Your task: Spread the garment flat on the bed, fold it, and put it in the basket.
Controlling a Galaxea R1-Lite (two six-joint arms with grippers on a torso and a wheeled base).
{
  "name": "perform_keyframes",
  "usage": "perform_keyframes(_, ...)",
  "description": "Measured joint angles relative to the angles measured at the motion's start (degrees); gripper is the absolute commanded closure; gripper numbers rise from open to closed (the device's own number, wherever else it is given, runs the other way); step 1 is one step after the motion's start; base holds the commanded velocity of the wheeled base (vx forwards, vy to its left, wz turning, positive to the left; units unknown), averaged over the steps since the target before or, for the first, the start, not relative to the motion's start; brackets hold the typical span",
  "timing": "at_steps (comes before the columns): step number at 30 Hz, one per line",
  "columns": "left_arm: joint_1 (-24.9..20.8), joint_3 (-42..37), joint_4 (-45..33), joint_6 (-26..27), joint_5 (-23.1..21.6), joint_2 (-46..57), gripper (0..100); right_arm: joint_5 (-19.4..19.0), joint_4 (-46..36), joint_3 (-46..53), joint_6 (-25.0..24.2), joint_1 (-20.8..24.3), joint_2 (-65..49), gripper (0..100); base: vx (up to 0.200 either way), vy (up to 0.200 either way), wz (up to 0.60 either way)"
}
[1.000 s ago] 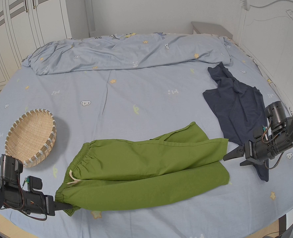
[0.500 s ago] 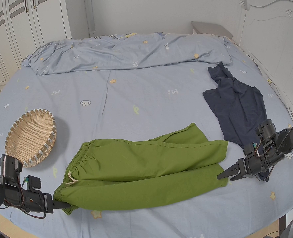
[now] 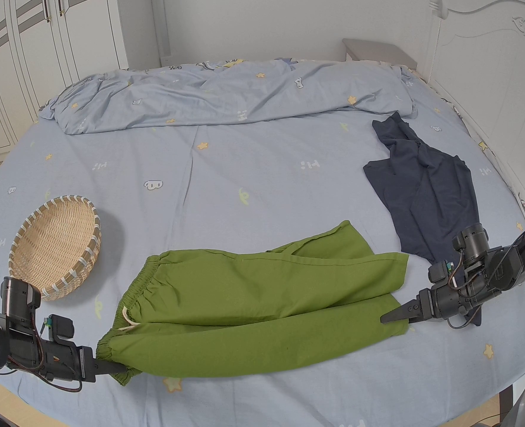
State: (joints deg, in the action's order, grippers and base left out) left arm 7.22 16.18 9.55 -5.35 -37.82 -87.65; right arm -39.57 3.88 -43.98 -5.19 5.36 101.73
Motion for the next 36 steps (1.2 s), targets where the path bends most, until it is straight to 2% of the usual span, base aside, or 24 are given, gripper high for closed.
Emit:
perform_keyframes(6,0.5,0.3,0.1,0.0,-0.4,-0.3,100,-0.1,2.7,2.3,-0.3,0.7,0.7,100,0.0,0.0,0.0)
perform_keyframes(13,1.3,0.6,0.1,0.0,-0.5,-0.7,100,0.3,2.6,2.2,-0.5,0.8,0.6,100,0.0,0.0,0.0)
perform_keyframes(17,2.0,1.0,0.1,0.0,-0.6,-0.9,100,0.4,0.4,1.0,-2.5,0.9,-1.1,100,0.0,0.0,0.0)
perform_keyframes(21,2.8,1.4,0.0,0.0,-0.7,-1.2,100,0.5,-7.6,-2.2,-3.9,1.0,-4.1,100,0.0,0.0,0.0)
perform_keyframes(25,3.6,2.0,-0.4,0.0,-0.8,-1.8,100,2.7,-22.1,-8.0,-4.5,0.9,-7.1,100,0.0,0.0,0.0)
perform_keyframes(27,3.9,2.3,-1.1,0.0,-0.9,-2.0,100,5.3,-27.8,-10.6,-4.7,0.9,-8.3,100,0.0,0.0,0.0)
perform_keyframes(30,4.2,3.2,-4.2,0.6,-1.2,-2.4,100,12.2,-34.7,-14.4,-4.9,1.0,-10.4,100,0.0,0.0,0.0)
perform_keyframes(32,4.5,3.8,-6.9,2.3,-1.3,-2.5,100,14.8,-38.6,-16.1,-4.9,1.0,-11.7,100,0.0,0.0,0.0)
perform_keyframes(34,4.9,4.2,-9.1,5.3,-1.4,-2.6,100,15.5,-41.1,-17.0,-4.7,1.1,-12.5,100,0.0,0.0,0.0)
perform_keyframes(36,5.6,4.5,-12.2,10.5,-1.3,-2.7,100,15.7,-43.3,-17.3,-3.9,1.1,-13.3,100,0.0,0.0,0.0)
